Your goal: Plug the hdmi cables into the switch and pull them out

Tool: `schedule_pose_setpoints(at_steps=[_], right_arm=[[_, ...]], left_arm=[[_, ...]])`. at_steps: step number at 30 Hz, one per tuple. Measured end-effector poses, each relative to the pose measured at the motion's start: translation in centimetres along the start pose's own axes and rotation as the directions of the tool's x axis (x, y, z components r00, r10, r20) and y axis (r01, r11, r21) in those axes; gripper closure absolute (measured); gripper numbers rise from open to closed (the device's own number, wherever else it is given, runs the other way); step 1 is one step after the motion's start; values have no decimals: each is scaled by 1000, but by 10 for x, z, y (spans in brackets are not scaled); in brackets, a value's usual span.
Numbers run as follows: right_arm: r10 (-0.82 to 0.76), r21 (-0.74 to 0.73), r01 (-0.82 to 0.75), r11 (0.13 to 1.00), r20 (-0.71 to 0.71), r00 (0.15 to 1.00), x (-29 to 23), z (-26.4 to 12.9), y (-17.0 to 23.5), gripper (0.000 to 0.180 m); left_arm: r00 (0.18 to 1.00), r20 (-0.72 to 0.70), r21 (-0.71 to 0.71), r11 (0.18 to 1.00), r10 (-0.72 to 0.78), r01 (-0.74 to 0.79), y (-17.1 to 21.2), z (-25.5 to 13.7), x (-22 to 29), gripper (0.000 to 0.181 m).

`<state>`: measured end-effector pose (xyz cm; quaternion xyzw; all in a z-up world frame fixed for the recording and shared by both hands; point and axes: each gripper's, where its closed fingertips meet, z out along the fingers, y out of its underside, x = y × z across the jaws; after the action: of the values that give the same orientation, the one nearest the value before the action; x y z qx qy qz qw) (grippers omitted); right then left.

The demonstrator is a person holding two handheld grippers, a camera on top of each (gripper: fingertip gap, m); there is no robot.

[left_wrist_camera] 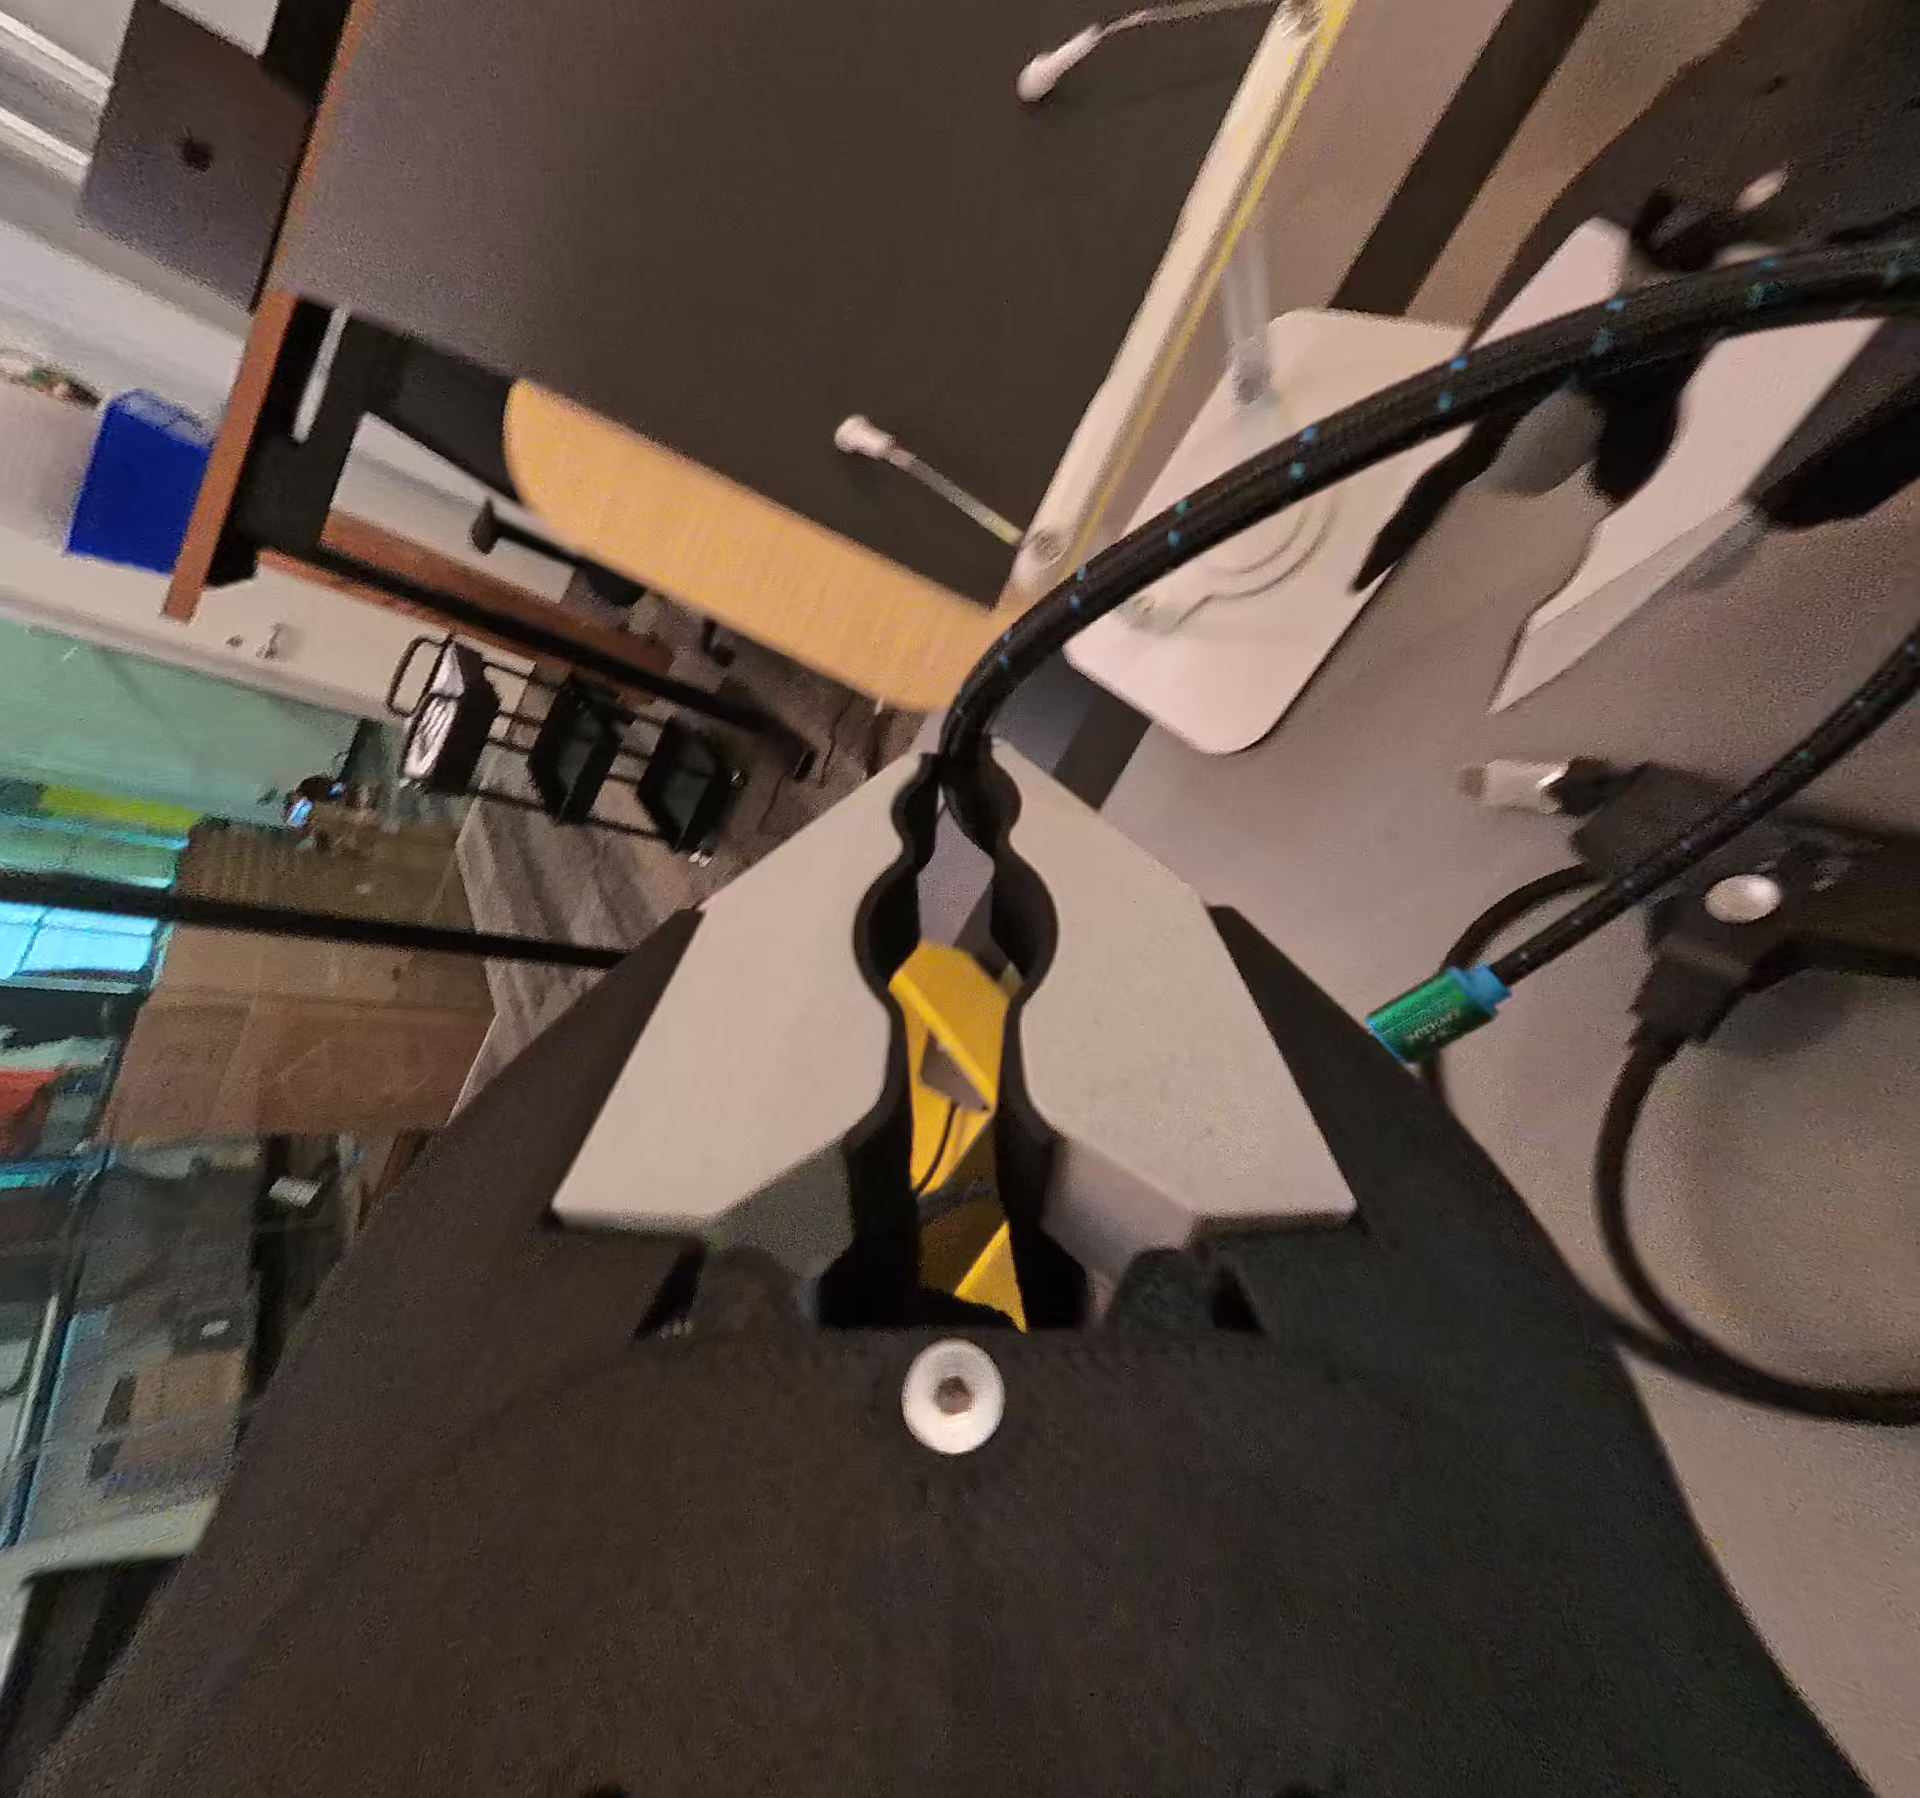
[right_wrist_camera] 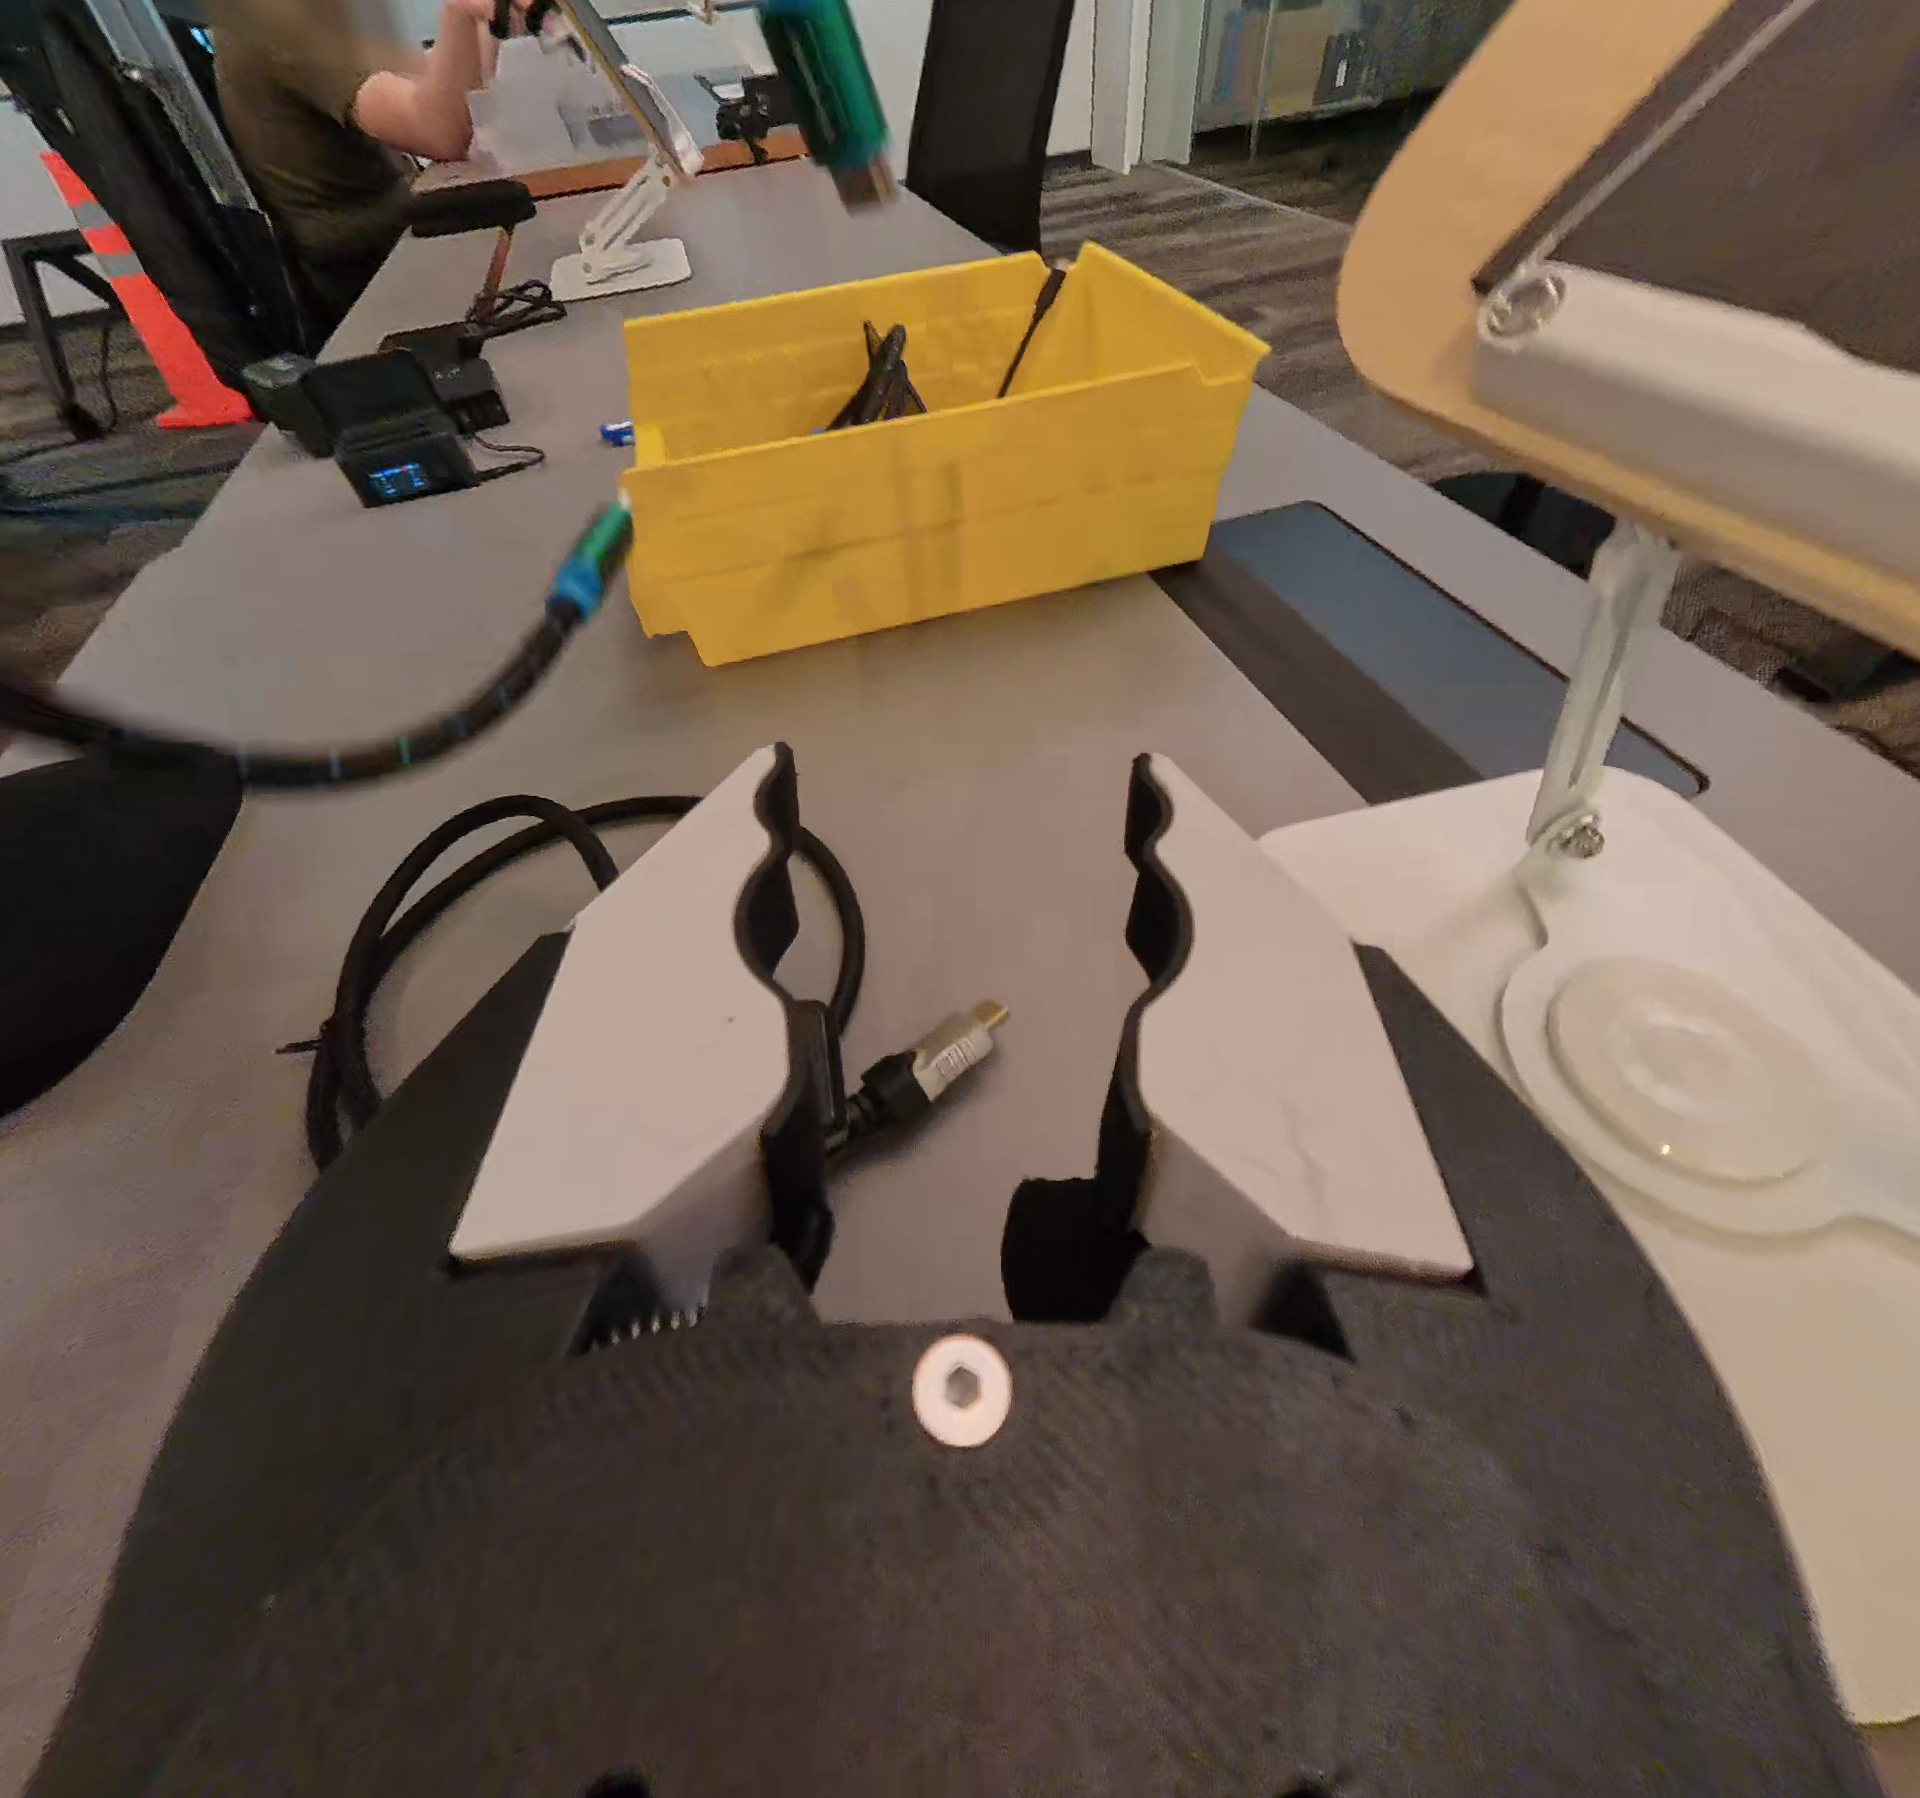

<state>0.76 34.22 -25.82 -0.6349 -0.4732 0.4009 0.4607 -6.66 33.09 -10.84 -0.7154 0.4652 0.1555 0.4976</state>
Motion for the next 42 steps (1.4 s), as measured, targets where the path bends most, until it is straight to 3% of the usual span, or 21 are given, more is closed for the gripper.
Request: schedule_pose_setpoints(at_steps=[11,13,15,22,29,36,42], right_arm=[[-48,11,48,999,-34,998,-4,-6,-16,130],[-52,-10,52,999,-45,998,-2,-6,-12,139],[-61,-22,60,998,-30,998,-3,-7,-9,164],[-39,-15,39,999,12,999,-8,-6,-7,167],[121,127,-137,982,128,984,-6,-20,-26,169],[226,250,-299,921,282,933,-7,-38,-49,169],[312,308,-451,837,410,857,-10,-46,-63,169]], left_arm=[[975,-199,106,991,101,-81,-64,46,111,176],[970,-203,100,989,131,-112,-67,50,120,176],[968,-208,102,987,143,-124,-69,52,125,176],[961,-255,113,990,107,-80,-71,53,132,174],[966,-259,119,992,-12,44,-59,48,121,129],[957,-277,89,990,-82,111,-28,62,133,126],[981,-166,72,991,-101,114,-24,77,132,136]])
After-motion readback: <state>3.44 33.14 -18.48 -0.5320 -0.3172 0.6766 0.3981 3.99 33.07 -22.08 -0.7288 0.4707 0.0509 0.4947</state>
